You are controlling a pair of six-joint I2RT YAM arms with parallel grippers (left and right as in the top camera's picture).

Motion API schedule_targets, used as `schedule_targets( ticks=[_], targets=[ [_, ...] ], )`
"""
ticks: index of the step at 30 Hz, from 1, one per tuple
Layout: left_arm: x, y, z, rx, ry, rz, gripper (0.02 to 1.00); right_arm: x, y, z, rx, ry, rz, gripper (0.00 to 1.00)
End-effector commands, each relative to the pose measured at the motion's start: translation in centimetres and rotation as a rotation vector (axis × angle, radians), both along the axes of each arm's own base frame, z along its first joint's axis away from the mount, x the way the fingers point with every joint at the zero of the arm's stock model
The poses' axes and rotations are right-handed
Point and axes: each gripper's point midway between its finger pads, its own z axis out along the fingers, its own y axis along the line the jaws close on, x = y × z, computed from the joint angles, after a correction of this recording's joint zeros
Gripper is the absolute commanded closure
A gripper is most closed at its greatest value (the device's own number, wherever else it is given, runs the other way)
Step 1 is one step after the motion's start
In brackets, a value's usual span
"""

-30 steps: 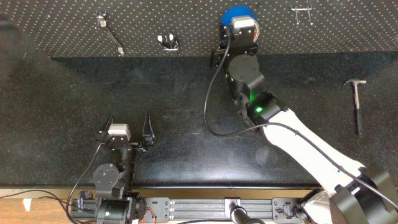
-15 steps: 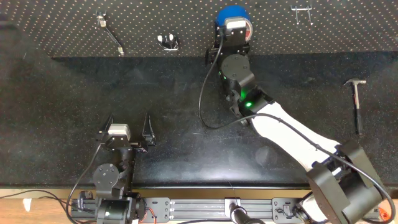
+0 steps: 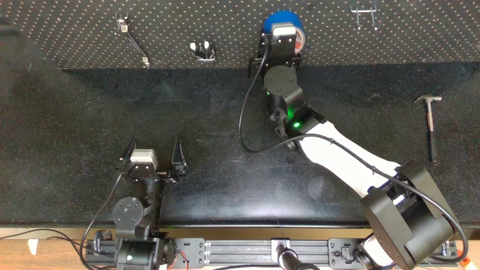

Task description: Place Tools Onto Pegboard

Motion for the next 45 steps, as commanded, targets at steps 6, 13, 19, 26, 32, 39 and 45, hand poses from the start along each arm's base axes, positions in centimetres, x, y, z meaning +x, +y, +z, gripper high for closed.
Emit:
schedule_targets(
  ticks=[6, 13, 19, 26, 32, 39, 45],
  targets=[
    [-0.1, 0.0, 0.0, 0.016, -0.003, -0.002, 0.023, 0.7, -1.4, 0.0, -0.009, -0.008, -0.052, 0.647],
    [-0.1, 0.0, 0.0, 0.016, -0.003, -0.002, 0.023, 1.6, -0.7, -1.6, 0.002, -0.021, -0.048, 0.281],
    [-0.1, 0.0, 0.0, 0.016, -0.003, -0.002, 0.02, 1.3, -0.1, -0.8, 0.011, -0.032, -0.011, 0.06],
    [-0.1, 0.0, 0.0, 0.016, -0.003, -0.002, 0.023, -0.2, -0.9, 0.3, -0.034, 0.034, -0.008, 0.053],
    [-0.1, 0.0, 0.0, 0.016, -0.003, -0.002, 0.023, -1.6, -1.9, 0.5, -0.081, 0.103, -0.008, 0.049],
    [-0.1, 0.0, 0.0, 0.016, -0.003, -0.002, 0.023, -5.1, -2.8, -3.5, -0.216, 0.342, 0.07, 0.047],
    [-0.1, 0.0, 0.0, 0.016, -0.003, -0.002, 0.023, -10.3, -8.6, -7.8, -0.311, 0.676, 0.054, 0.045]
  ],
)
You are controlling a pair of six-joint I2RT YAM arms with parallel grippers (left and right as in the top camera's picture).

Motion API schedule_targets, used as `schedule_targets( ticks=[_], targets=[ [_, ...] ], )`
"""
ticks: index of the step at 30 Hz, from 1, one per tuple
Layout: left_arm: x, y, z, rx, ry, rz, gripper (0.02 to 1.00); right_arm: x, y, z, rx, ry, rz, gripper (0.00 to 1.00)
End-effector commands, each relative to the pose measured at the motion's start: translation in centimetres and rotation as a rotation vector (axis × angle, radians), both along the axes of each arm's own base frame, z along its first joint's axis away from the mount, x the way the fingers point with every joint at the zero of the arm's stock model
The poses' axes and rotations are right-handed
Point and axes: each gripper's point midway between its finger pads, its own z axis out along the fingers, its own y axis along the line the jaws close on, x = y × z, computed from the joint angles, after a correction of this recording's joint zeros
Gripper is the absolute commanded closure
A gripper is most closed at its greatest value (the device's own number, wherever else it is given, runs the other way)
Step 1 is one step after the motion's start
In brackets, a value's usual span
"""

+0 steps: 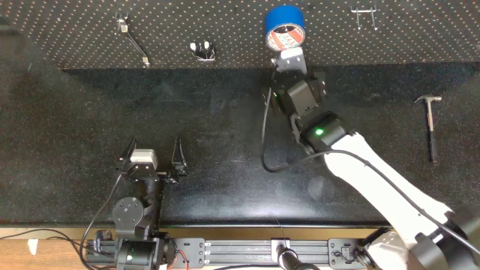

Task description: Place Tools Onto Pegboard

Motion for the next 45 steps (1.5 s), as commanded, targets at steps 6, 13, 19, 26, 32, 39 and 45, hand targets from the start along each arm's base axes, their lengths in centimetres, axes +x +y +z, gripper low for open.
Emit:
schedule_targets(
  ticks=[6, 13, 19, 26, 32, 39, 45],
  targets=[
    [-0.1, 0.0, 0.0, 0.016, -0.003, -0.001, 0.023, -6.0, -15.4, -4.0, -0.013, 0.434, -0.252, 0.042],
    [-0.1, 0.0, 0.0, 0.016, -0.003, -0.001, 0.023, -8.0, -26.1, -4.9, -0.002, 0.507, -0.311, 0.042],
    [-0.1, 0.0, 0.0, 0.016, -0.003, -0.001, 0.023, -10.9, -32.3, -6.6, 0.017, 0.568, -0.332, 0.04],
    [-0.1, 0.0, 0.0, 0.016, -0.003, -0.001, 0.023, -12.7, -34.3, -9.2, 0.028, 0.634, -0.216, 0.04],
    [-0.1, 0.0, 0.0, 0.016, -0.003, -0.001, 0.023, -12.6, -34.4, -11.5, 0.0, 0.677, -0.106, 0.04],
    [-0.1, 0.0, 0.0, 0.016, -0.003, -0.001, 0.023, -11.9, -35.0, -13.1, -0.019, 0.683, -0.076, 0.04],
    [-0.1, 0.0, 0.0, 0.016, -0.003, -0.001, 0.023, -12.0, -35.5, -13.8, -0.029, 0.702, -0.089, 0.04]
  ],
)
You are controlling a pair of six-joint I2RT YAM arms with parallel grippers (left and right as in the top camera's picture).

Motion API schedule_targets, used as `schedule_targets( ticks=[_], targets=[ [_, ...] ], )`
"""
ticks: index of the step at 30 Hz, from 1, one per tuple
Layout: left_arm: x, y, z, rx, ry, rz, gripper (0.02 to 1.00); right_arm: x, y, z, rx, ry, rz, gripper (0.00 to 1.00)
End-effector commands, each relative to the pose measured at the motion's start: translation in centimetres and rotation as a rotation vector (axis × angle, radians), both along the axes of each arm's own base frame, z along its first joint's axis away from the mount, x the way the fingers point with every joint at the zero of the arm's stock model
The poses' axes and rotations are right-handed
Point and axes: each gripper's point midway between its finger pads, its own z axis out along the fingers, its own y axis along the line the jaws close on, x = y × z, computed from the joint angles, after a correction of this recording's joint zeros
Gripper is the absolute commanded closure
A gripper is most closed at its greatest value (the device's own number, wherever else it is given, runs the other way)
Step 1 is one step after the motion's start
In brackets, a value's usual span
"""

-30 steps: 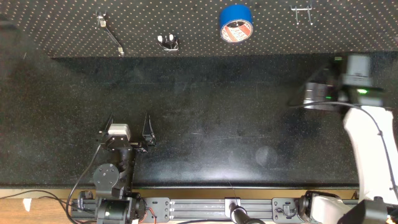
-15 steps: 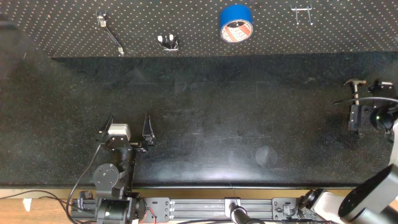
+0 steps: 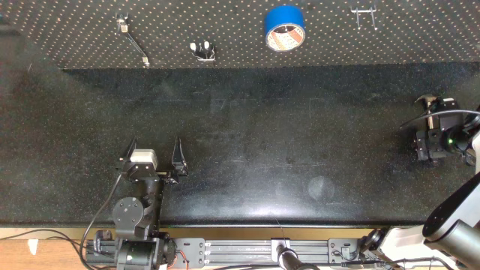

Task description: Place Tools Onto Pegboard

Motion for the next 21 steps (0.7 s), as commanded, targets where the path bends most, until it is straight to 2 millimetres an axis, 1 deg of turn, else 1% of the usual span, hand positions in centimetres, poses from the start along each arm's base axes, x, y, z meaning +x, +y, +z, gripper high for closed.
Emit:
schedule_targets(
  ticks=[1, 4, 6, 7, 8, 9, 10, 11, 13, 17, 18, 21],
  targets=[
    [-0.1, 0.0, 0.0, 0.016, -0.002, -0.001, 0.023, -0.3, -0.1, -0.8, 0.003, 0.024, 0.012, 0.04],
    [-0.1, 0.0, 0.0, 0.016, -0.002, -0.001, 0.023, -0.4, -0.1, -1.1, 0.01, 0.033, 0.012, 0.077],
    [-0.1, 0.0, 0.0, 0.016, -0.002, -0.001, 0.023, -0.4, 0.0, -1.5, 0.019, 0.043, 0.012, 0.139],
    [-0.1, 0.0, 0.0, 0.016, -0.002, -0.001, 0.023, -0.5, 0.0, -1.7, 0.022, 0.047, 0.012, 0.194],
    [-0.1, 0.0, 0.0, 0.016, -0.002, -0.001, 0.023, -0.5, 0.0, -1.7, 0.023, 0.048, 0.012, 0.292],
    [-0.1, 0.0, 0.0, 0.016, -0.002, -0.001, 0.023, -0.5, 0.0, -1.7, 0.023, 0.048, 0.012, 0.421],
    [-0.1, 0.0, 0.0, 0.016, -0.002, -0.001, 0.023, -0.5, 0.0, -1.7, 0.023, 0.048, 0.012, 0.581],
    [-0.1, 0.0, 0.0, 0.016, -0.003, -0.001, 0.023, -0.5, 0.0, -1.7, 0.022, 0.048, 0.012, 0.669],
    [-0.1, 0.0, 0.0, 0.016, -0.002, -0.001, 0.025, -0.5, 0.1, -1.7, 0.023, 0.049, 0.012, 0.921],
    [-0.1, 0.0, 0.0, 0.016, -0.003, -0.001, 0.023, -0.6, 0.1, -1.7, 0.026, 0.051, 0.007, 0.925],
    [-0.1, 0.0, 0.0, 0.016, -0.002, -0.001, 0.023, -0.5, 0.1, -1.5, 0.027, 0.046, -0.017, 0.925],
    [-0.1, 0.0, 0.0, 0.016, -0.002, -0.001, 0.023, 0.1, -0.1, 0.1, 0.027, -0.011, -0.144, 0.925]
  ],
)
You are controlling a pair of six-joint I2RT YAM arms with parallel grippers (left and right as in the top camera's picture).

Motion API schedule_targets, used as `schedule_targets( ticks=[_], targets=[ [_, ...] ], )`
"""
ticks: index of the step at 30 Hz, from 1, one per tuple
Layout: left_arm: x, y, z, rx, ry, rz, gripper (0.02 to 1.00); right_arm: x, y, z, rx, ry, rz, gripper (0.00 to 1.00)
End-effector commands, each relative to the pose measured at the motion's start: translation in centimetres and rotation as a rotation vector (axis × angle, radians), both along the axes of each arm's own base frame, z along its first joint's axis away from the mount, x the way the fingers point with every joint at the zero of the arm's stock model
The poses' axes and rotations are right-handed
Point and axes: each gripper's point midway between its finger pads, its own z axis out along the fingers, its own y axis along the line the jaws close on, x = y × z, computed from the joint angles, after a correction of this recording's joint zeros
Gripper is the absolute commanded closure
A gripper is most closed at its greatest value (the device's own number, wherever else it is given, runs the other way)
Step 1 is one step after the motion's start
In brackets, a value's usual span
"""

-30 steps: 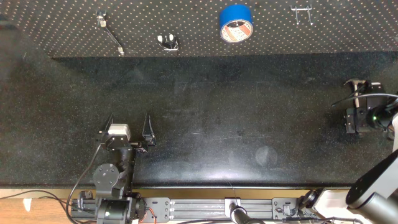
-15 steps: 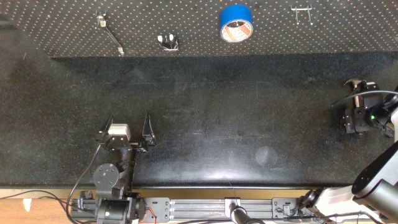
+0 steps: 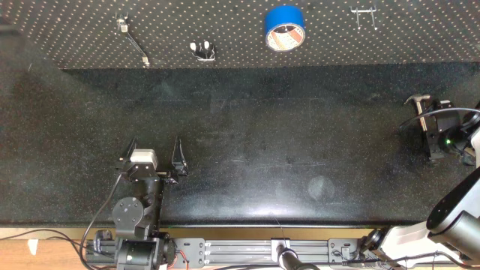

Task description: Place Tools Onto Pegboard

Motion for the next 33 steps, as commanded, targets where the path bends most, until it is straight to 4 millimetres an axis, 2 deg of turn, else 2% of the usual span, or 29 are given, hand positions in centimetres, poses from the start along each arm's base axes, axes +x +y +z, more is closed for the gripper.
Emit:
schedule_targets(
  ticks=[1, 2, 4, 8, 9, 10, 12, 16, 18, 21, 25, 33],
  targets=[
    [-0.1, 0.0, 0.0, 0.016, -0.003, -0.001, 0.023, 1.2, 0.1, 2.8, 0.023, -0.113, -0.179, 0.925],
    [-0.1, 0.0, 0.0, 0.016, -0.002, -0.001, 0.023, 1.8, 0.5, 3.7, 0.038, -0.164, -0.187, 0.925],
    [-0.1, 0.0, 0.0, 0.016, -0.002, -0.001, 0.023, 3.5, 1.7, 7.0, 0.084, -0.323, -0.182, 0.928],
    [-0.1, 0.0, 0.0, 0.016, -0.003, -0.001, 0.023, 5.2, 3.8, 12.8, 0.137, -0.52, -0.236, 0.928],
    [-0.1, 0.0, 0.0, 0.016, -0.002, -0.001, 0.023, 5.9, 4.7, 14.3, 0.142, -0.571, -0.223, 0.928],
    [-0.1, 0.0, 0.0, 0.016, -0.002, -0.001, 0.023, 7.0, 6.6, 16.9, 0.149, -0.656, -0.199, 0.928],
    [-0.1, 0.0, 0.0, 0.016, -0.002, -0.001, 0.023, 8.6, 9.0, 19.7, 0.165, -0.756, -0.158, 0.928],
    [-0.1, 0.0, 0.0, 0.016, -0.002, -0.001, 0.023, 11.1, 13.2, 23.6, 0.136, -0.901, -0.123, 0.928],
    [-0.1, 0.0, 0.0, 0.016, -0.003, -0.001, 0.023, 11.7, 14.8, 24.6, 0.12, -0.94, -0.115, 0.925],
    [-0.1, 0.0, 0.0, 0.016, -0.002, -0.001, 0.023, 12.3, 16.3, 24.8, 0.099, -0.954, -0.111, 0.928],
    [-0.1, 0.0, 0.0, 0.016, -0.002, -0.001, 0.023, 12.9, 18.0, 23.9, 0.1, -0.93, -0.085, 0.925],
    [-0.1, 0.0, 0.0, 0.016, -0.002, -0.001, 0.023, 13.7, 19.5, 21.1, 0.123, -0.85, -0.066, 0.928]
  ],
)
